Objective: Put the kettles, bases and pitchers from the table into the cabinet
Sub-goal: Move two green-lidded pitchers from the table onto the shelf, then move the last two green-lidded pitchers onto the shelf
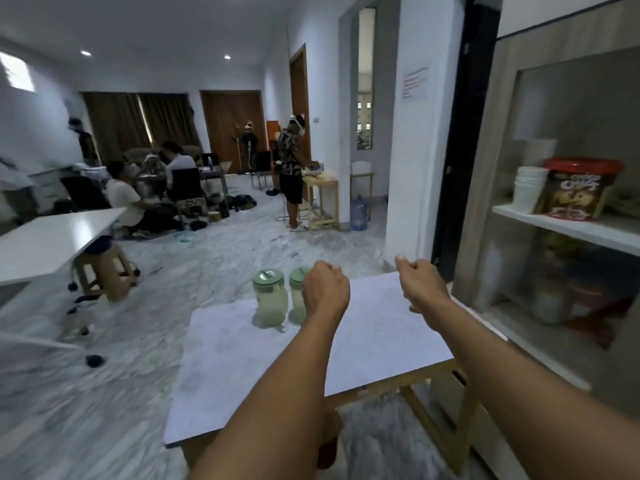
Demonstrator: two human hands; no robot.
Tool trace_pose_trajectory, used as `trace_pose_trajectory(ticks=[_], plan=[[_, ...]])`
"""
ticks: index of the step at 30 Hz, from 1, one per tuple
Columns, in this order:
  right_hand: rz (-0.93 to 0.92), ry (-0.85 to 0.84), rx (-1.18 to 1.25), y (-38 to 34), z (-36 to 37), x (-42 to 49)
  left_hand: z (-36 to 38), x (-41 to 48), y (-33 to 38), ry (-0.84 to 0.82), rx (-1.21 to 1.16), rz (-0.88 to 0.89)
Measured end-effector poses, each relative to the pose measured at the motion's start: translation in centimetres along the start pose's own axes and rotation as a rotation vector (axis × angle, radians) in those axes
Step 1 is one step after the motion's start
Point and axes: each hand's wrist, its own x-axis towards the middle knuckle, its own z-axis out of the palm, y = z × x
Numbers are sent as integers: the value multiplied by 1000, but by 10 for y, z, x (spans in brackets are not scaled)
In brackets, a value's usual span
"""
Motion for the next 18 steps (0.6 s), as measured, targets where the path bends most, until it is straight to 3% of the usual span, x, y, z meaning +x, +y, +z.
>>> trace_pose_trajectory(ticks=[9,18], plan=[[20,-116,-90,-20,181,-3,-105,91,-130,71,111,-205],[81,-87,-208,12,257,75,-50,177,-175,-46,46,-290]])
